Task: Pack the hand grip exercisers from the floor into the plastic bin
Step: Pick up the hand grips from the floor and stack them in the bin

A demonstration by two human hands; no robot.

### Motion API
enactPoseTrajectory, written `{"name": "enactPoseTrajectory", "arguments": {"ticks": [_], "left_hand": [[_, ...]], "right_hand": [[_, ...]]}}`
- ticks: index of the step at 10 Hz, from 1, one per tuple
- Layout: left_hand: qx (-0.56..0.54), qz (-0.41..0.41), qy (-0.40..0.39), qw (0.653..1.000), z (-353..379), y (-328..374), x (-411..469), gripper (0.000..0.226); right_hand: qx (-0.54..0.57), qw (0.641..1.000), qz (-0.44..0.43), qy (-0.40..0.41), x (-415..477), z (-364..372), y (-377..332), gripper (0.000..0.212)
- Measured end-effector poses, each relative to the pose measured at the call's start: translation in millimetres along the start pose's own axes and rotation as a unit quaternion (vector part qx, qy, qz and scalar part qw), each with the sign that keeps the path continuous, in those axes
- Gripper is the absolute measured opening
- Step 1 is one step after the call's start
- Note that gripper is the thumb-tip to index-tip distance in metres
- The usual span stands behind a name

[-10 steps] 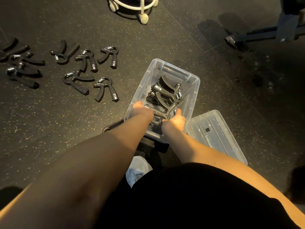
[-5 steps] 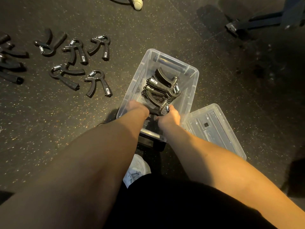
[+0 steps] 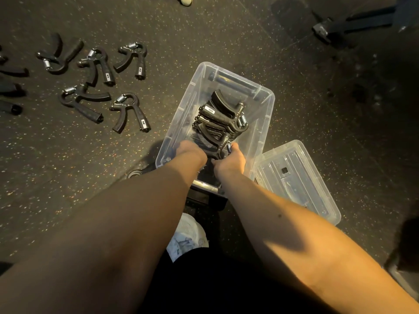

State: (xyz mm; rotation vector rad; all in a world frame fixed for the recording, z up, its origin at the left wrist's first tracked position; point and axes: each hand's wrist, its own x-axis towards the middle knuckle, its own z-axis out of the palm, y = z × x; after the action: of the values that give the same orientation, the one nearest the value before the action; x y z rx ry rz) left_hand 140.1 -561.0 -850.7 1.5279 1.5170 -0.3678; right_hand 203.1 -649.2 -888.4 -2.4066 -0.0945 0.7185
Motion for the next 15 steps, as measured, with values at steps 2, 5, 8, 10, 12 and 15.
{"name": "enactPoseTrajectory", "arguments": {"ticks": [2,5,8,10,12,15], "left_hand": [[0.124,0.040,0.009,0.991,-24.8,4.4,-29.8,0.050],[0.132,0.080,-0.006,0.988,-39.6,7.9,-42.4,0.036],[0.065,-0.006,-0.125,0.990,-26.9,4.5,-34.0,0.037],[0.033,-0.048,-0.186,0.981,-14.9,-5.8,1.5,0.033],[0.089,-0.041,-0.196,0.976,-12.3,-8.8,17.9,0.032],[0.184,0.010,-0.178,0.967,-11.0,-5.6,15.0,0.064]], "right_hand": [[-0.023,1.000,0.004,-0.007,-12.2,-6.7,-5.7,0.054],[-0.001,1.000,-0.001,-0.001,-19.2,-21.0,-10.8,0.058],[-0.120,0.991,0.044,-0.043,-13.7,-7.4,-14.4,0.048],[-0.092,0.992,0.071,-0.051,6.8,2.6,-15.3,0.053],[-0.170,0.983,0.058,-0.036,12.5,11.1,-10.4,0.052],[-0.156,0.981,0.055,-0.104,7.6,9.6,-6.6,0.079]]}}
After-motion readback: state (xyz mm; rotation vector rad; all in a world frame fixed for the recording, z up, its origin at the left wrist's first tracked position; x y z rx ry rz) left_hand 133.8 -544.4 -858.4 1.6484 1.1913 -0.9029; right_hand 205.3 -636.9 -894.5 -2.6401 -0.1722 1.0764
